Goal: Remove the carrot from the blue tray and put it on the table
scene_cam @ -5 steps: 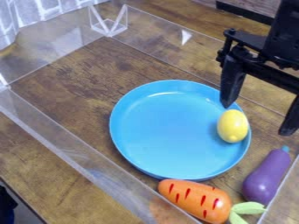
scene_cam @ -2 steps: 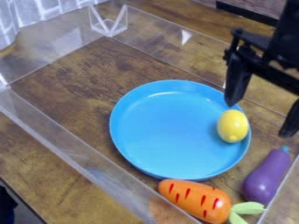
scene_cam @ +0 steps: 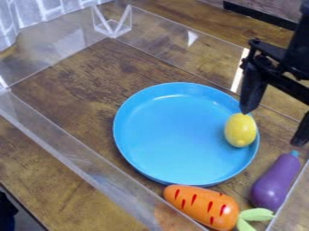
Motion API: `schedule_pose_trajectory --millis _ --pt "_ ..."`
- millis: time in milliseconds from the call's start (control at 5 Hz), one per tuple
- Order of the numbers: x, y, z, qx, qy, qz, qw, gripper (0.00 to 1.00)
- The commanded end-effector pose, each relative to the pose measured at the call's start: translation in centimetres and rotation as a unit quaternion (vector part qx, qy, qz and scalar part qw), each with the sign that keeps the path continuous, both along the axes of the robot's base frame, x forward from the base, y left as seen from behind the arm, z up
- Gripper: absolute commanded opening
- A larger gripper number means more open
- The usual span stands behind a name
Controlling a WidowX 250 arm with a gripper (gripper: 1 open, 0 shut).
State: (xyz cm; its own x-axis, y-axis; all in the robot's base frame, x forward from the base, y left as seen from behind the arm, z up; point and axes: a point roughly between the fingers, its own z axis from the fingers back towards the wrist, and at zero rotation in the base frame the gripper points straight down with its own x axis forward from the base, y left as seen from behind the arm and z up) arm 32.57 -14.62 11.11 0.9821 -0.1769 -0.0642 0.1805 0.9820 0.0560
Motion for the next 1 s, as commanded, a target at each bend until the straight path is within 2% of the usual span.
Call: schedule_pose_trajectory --millis 0,200,400,800 --pt "2.1 1.5 1.8 -0.005 -0.026 0.028 0.9992 1.0" --pt "3.2 2.2 1.4 -0.003 -0.022 0.046 0.9987 1.0" --pt "3.7 2.6 0.2 -0.005 -0.018 0.055 0.9983 1.0" --pt "4.0 2.2 -0.3 -0.003 0.002 0.051 0.9987 1.0"
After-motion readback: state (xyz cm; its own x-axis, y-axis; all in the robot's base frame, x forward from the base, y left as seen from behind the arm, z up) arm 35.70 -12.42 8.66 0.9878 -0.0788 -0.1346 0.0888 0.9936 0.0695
